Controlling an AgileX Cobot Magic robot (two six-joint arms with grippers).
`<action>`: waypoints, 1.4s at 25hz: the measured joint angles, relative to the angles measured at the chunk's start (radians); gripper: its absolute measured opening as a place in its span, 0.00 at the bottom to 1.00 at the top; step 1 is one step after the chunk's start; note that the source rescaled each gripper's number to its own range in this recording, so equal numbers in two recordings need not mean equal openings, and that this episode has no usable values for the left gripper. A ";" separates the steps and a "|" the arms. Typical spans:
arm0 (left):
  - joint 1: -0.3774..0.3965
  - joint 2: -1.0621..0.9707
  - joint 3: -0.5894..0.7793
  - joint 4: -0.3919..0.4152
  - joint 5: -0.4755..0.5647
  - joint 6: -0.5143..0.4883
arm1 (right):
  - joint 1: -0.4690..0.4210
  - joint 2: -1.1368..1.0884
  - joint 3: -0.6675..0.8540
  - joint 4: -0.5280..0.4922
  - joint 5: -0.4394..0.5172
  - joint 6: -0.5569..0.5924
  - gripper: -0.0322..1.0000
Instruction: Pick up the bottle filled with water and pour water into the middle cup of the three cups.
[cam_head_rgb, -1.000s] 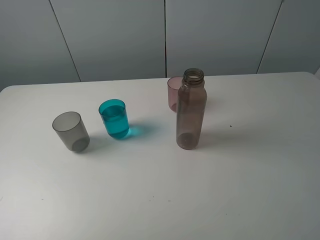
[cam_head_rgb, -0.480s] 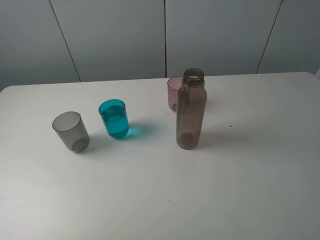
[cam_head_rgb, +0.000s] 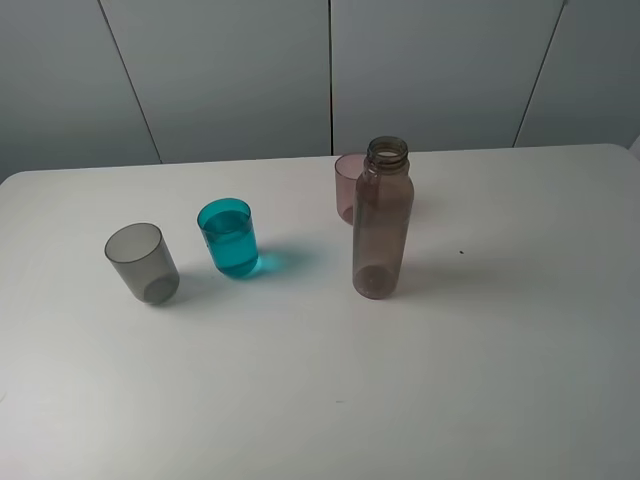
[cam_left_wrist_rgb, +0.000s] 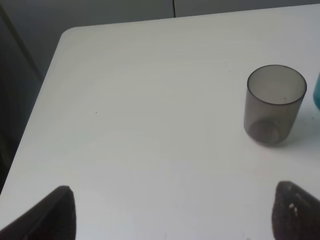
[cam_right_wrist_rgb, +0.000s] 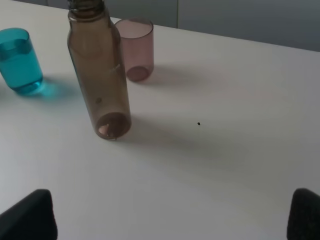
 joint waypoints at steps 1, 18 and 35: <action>0.000 0.000 0.000 0.000 0.000 0.000 | 0.000 0.000 0.000 0.000 0.000 0.002 1.00; 0.000 0.000 0.000 0.000 0.000 0.002 | -0.349 0.000 0.004 -0.021 -0.002 0.016 1.00; 0.000 0.000 0.000 0.000 0.000 0.002 | -0.353 0.000 0.004 -0.021 -0.002 0.016 1.00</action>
